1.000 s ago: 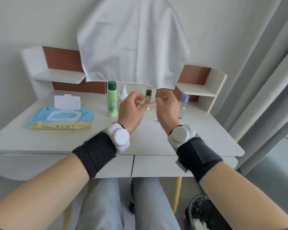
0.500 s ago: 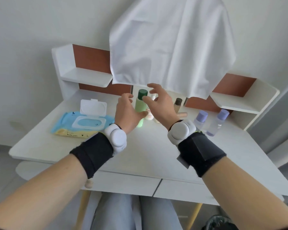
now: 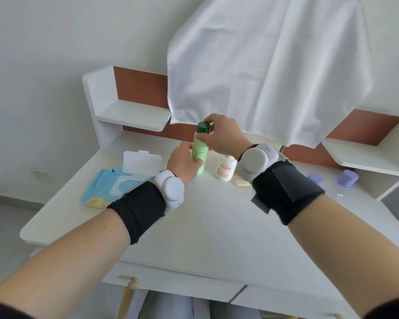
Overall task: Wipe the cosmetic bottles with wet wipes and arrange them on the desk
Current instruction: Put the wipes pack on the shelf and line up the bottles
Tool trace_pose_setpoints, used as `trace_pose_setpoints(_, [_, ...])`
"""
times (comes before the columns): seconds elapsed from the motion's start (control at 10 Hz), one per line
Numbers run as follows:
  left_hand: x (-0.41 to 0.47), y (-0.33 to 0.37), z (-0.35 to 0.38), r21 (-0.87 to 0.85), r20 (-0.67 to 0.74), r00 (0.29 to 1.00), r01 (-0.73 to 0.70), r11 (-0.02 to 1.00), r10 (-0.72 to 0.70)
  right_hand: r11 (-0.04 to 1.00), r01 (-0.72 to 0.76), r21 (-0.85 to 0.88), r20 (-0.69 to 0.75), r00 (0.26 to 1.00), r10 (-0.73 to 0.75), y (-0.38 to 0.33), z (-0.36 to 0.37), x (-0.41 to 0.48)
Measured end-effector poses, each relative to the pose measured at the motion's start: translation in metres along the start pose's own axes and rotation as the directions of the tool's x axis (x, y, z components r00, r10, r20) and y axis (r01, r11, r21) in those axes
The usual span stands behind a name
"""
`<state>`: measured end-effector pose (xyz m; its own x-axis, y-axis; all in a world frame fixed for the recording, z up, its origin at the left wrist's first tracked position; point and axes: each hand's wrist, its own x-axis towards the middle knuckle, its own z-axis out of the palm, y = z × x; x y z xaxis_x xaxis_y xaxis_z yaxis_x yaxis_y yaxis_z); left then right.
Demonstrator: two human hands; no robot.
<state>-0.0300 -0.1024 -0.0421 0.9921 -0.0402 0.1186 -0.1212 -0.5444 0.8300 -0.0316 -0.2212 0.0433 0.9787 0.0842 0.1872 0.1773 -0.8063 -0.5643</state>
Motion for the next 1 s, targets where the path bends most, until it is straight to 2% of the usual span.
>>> trace_pose_setpoints(0.1, [0.01,-0.003,0.003,-0.022,0.002,0.99,0.144,0.989,-0.144,1.0,-0.028,0.0,0.009,1.0,0.028,-0.003,0.002,0.017])
trace_pose_setpoints(0.2, [0.034,-0.013,0.009,-0.266,0.03,0.945,0.323,0.908,-0.327,0.998,-0.052,0.026,0.009,0.999,0.051,-0.007,0.006,0.039])
trace_pose_setpoints(0.4, [0.066,-0.03,0.022,-0.293,-0.023,0.919,0.37,0.882,-0.393,0.993,-0.103,0.061,-0.023,0.994,0.105,-0.009,0.019,0.072])
trace_pose_setpoints(0.5, [0.091,-0.047,0.033,-0.265,0.041,0.938,0.341,0.902,-0.343,0.993,-0.102,0.055,-0.054,0.993,0.105,-0.012,0.03,0.085])
trace_pose_setpoints(0.7, [0.094,-0.035,0.022,-0.331,0.049,0.943,0.328,0.885,-0.33,0.993,-0.074,0.094,-0.095,0.992,0.083,-0.015,0.045,0.099])
trace_pose_setpoints(1.0, [0.102,-0.046,0.021,-0.317,0.001,0.933,0.34,0.885,-0.359,0.998,-0.001,0.071,-0.151,0.988,0.012,-0.015,0.052,0.102])
